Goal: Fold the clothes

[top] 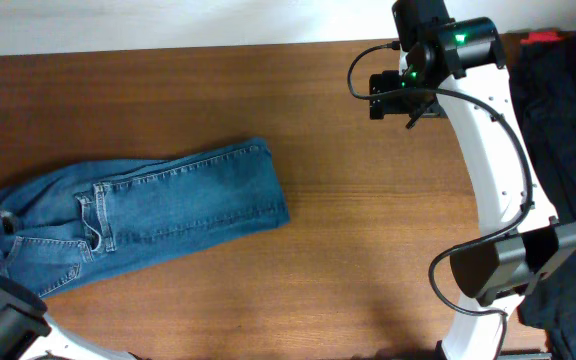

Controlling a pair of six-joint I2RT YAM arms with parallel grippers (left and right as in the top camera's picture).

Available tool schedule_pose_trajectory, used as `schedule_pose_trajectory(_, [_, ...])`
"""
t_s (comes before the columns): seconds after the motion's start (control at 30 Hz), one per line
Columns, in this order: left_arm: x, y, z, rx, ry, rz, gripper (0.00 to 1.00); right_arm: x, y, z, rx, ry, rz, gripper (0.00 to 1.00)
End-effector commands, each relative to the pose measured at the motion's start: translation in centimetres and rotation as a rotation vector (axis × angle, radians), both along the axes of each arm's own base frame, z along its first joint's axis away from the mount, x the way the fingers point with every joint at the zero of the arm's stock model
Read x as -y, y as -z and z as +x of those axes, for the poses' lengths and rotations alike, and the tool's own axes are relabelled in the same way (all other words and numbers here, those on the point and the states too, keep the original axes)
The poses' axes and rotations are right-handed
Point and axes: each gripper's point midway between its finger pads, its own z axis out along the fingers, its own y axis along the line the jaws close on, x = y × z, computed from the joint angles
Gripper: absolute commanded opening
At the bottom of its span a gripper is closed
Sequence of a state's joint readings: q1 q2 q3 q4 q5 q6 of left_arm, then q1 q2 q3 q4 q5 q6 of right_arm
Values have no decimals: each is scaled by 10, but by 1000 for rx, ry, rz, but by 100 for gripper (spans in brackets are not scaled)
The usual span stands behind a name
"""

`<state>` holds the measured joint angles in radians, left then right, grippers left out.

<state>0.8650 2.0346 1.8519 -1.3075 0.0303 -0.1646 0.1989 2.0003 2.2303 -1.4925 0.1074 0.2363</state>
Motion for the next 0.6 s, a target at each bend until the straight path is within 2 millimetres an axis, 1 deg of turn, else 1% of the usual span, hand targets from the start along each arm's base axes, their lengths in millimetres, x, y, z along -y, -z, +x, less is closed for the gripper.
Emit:
schedule_pose_trajectory(0.0, [2,10,-27,-107,-80,26,18,-2,-12,-1,33,1,9,88])
schedule_pose_trajectory(0.03, [2,16,-30,-123,-80,29,28,-2,-12,-1,33,1,9,87])
schedule_pose_trajectory(0.07, [3,22,-33,-137,-80,31,34,-2,-12,-1,32,1,9,88])
schedule_pose_trajectory(0.17, [0,37,-39,-162,-84,50,34,-1,-12,-2,25,0,8,88])
schedule_pose_trajectory(0.23, [-6,42,-43,-172,-94,74,43,-1,-11,-4,19,-6,4,88])
schedule_pose_trajectory(0.33, [-15,42,-47,-171,-113,98,44,0,-11,-4,17,-21,-4,88])
schedule_pose_trajectory(0.4, [-25,41,-54,-186,-141,135,44,0,-11,-5,15,-20,-5,88])
schedule_pose_trajectory(0.47, [-33,39,-61,-208,-174,169,48,0,-11,-5,15,-20,-5,88])
schedule_pose_trajectory(0.57, [-42,38,-69,-219,-200,191,49,0,-9,-5,8,-20,-6,88])
